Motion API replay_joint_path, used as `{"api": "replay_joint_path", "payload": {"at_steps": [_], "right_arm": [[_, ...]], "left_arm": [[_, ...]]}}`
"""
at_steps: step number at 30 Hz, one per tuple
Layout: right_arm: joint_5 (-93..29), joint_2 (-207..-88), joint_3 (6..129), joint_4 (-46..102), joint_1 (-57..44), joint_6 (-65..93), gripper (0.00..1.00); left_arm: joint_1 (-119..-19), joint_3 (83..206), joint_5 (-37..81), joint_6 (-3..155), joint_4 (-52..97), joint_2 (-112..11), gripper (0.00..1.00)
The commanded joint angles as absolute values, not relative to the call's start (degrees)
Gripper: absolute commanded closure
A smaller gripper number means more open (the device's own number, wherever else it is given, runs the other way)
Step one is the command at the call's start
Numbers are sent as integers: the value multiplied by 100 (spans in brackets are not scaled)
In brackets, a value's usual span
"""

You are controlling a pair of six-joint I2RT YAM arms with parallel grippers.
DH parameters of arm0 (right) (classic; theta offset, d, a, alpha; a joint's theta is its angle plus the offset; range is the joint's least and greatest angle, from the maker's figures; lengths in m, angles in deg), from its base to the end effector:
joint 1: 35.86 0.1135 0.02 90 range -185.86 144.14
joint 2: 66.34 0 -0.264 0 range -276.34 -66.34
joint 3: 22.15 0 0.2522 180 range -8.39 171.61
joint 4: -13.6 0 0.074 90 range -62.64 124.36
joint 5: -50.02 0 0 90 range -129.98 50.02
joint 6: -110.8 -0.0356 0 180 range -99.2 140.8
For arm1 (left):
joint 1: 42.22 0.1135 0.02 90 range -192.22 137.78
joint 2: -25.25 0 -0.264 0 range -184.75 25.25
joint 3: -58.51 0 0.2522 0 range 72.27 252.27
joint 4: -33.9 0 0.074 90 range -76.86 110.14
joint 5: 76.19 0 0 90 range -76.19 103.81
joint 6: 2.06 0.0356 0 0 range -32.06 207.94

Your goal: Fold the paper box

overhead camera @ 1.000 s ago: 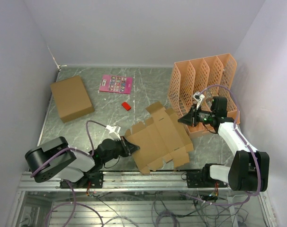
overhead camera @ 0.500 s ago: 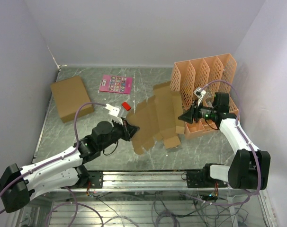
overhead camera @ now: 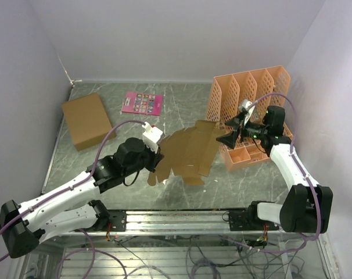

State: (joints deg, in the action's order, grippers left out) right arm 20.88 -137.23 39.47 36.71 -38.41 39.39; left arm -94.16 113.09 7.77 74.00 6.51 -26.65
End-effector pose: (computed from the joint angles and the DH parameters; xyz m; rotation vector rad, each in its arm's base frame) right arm 0.2607 0.0195 0.2734 -0.8432 1.7346 0.8746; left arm 0.1314 -0.1618 0.2873 0.6033 1.9656 -0.6248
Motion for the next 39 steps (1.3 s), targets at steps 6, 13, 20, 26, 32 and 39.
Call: {"api": "replay_joint_path", "payload": {"at_steps": [6,13,20,26,32,39], "right_arm": [[3094,-13904,3982,2920,-3784,4441,1],[2889,-14054,3695,2905,-3420,4191,19],[2674,-14330,3809,3190,-3360,4092,49],[2736,-14316,3800,3097,-3365,3881,91],[3172,-14162,3740,2472,-3555,2815,100],[3618,-13982,3442,1543,-3828,1640,100]], "left_arm": [[-9392,11768,522,8641,206,-2391,93],[-9392,11701,616,8791,409,-2360,93],[-9395,11633,636,8821,549,-2288,93],[-9399,11538,663,8782,731,-2256,93],[-9119,11064,905,8229,1348,-1969,59],[-8233,9874,1890,7321,2984,-1406,38]]}}
